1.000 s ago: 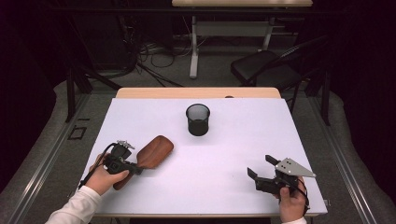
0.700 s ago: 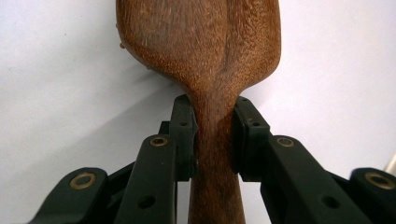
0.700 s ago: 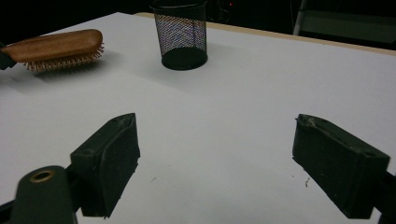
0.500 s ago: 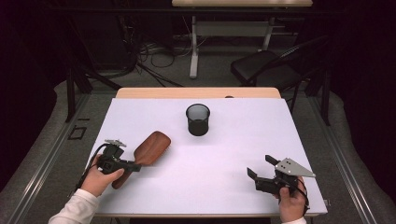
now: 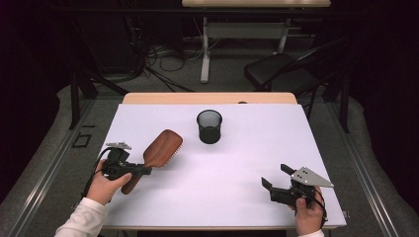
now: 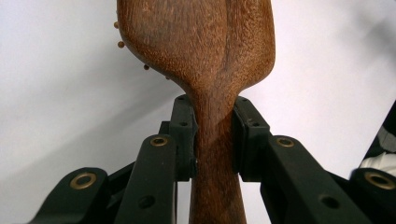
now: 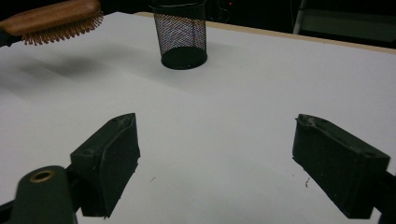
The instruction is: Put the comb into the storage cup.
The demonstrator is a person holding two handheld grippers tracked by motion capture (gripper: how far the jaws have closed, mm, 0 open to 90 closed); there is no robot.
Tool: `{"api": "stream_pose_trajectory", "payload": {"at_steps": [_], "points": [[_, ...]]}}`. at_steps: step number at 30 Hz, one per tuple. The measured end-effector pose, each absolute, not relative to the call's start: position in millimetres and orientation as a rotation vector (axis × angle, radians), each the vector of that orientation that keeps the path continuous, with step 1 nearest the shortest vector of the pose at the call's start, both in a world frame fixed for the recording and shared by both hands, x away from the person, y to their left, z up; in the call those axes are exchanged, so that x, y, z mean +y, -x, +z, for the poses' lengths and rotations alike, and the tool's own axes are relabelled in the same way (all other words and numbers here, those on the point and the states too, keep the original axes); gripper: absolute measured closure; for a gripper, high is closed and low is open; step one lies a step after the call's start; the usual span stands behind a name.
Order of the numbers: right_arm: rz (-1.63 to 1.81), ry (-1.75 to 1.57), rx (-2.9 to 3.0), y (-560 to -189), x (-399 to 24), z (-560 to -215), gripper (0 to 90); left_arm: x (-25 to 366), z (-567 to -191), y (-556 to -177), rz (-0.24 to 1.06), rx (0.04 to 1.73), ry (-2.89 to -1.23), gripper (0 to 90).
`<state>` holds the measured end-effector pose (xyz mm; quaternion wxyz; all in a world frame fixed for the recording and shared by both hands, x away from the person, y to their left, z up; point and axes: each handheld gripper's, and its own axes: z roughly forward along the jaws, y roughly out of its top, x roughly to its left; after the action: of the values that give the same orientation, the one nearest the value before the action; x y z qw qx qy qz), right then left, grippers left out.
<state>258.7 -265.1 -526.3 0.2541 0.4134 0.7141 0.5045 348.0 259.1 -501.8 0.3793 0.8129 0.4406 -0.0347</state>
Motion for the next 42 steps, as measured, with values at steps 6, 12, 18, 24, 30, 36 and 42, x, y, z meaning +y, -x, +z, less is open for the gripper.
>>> {"api": "stream_pose_trajectory", "payload": {"at_steps": [6,12,18,24,30,36,42], "points": [[1.371,-1.126,1.942,-259,-265,-526,14.0,252,-495,-349,-0.071,1.105,-2.057,73.3],[1.371,-1.125,1.939,-259,-265,-527,14.0,246,-486,-350,-0.061,1.071,-2.039,73.3],[1.370,-1.123,1.940,-259,-265,-527,14.0,239,-478,-352,-0.057,1.042,-2.020,73.4],[1.368,-1.126,1.942,-259,-266,-526,14.0,232,-473,-352,-0.048,1.016,-2.024,73.3],[1.368,-1.127,1.941,-259,-266,-526,14.0,227,-467,-352,-0.045,0.991,-2.010,73.3],[1.365,-1.127,1.942,-259,-266,-527,14.0,221,-462,-352,-0.049,0.966,-1.991,73.3],[1.370,-1.125,1.938,-259,-266,-527,14.0,212,-457,-353,-0.050,0.940,-1.981,73.3]]}}
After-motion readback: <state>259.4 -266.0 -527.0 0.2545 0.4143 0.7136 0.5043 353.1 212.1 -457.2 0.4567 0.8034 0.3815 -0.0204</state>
